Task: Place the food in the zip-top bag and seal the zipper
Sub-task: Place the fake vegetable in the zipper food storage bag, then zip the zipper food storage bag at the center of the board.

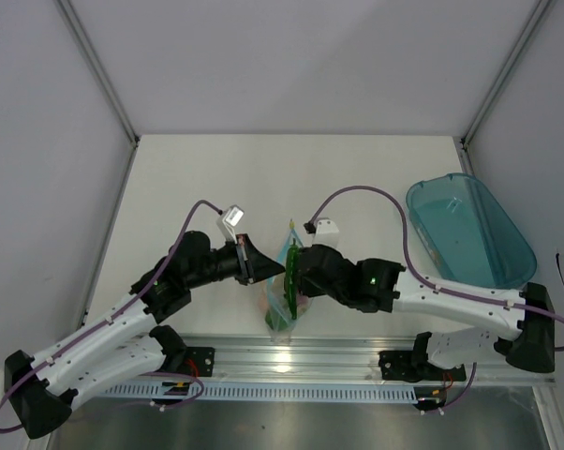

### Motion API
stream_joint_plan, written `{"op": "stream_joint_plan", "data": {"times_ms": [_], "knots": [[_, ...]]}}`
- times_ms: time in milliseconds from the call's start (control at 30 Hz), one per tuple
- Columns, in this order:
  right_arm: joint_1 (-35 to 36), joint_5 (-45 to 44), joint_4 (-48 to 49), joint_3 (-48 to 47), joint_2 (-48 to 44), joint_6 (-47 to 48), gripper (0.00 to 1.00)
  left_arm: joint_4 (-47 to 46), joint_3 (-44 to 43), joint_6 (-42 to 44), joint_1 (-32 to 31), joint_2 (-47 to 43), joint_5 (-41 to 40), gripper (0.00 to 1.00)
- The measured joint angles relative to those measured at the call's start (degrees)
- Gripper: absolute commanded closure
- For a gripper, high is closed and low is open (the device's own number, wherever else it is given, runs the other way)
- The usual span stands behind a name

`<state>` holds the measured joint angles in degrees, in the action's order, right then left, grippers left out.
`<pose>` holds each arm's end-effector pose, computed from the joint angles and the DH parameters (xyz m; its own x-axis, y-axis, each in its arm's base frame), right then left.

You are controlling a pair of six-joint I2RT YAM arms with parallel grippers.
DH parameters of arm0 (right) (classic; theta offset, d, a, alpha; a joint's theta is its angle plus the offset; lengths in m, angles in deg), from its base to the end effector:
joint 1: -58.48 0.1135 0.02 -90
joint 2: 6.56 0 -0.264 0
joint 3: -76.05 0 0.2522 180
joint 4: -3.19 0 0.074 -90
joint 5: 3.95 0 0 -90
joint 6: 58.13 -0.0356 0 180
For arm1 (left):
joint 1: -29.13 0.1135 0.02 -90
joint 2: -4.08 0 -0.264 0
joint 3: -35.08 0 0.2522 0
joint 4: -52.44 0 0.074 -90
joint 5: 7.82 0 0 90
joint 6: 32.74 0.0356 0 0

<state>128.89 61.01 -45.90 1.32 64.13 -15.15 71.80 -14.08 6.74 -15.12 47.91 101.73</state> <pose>0.1011 0.2393 0.3052 -0.7129 -0.0262 -0.7008 -0.3400 0.8869 0.3126 0.1242 -0.1376 0.2937 -0.7974 -0.2386 -0.5542 0.4319 0.4157 -0.8004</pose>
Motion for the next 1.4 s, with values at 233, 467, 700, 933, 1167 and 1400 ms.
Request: {"op": "stream_joint_plan", "data": {"times_ms": [233,467,700,933,1167,1400], "knots": [[-0.1,-0.9,-1.4,-3.7,0.5,1.8,1.00,3.6,-1.8,0.9,-0.2,-0.9,-0.5,0.99],[-2.4,-0.3,-1.9,-13.1,-0.6,6.4,1.00,5.7,-4.5,1.6,-0.5,-3.5,-2.4,0.99],[-4.4,2.3,0.8,-9.6,-1.5,7.0,1.00,4.7,-2.5,1.6,-0.9,-3.6,-3.8,0.99],[-7.4,6.5,1.4,-6.3,2.4,8.8,1.00,5.2,1.9,1.5,-1.0,-2.4,-4.4,0.99],[-10.7,14.2,2.6,-12.2,7.7,14.6,1.00,7.4,1.9,0.5,-1.2,-6.5,-8.9,1.00],[-11.1,18.9,3.9,-19.4,11.2,19.1,1.00,9.3,0.5,-0.6,-1.5,-9.0,-13.5,0.99]]}}
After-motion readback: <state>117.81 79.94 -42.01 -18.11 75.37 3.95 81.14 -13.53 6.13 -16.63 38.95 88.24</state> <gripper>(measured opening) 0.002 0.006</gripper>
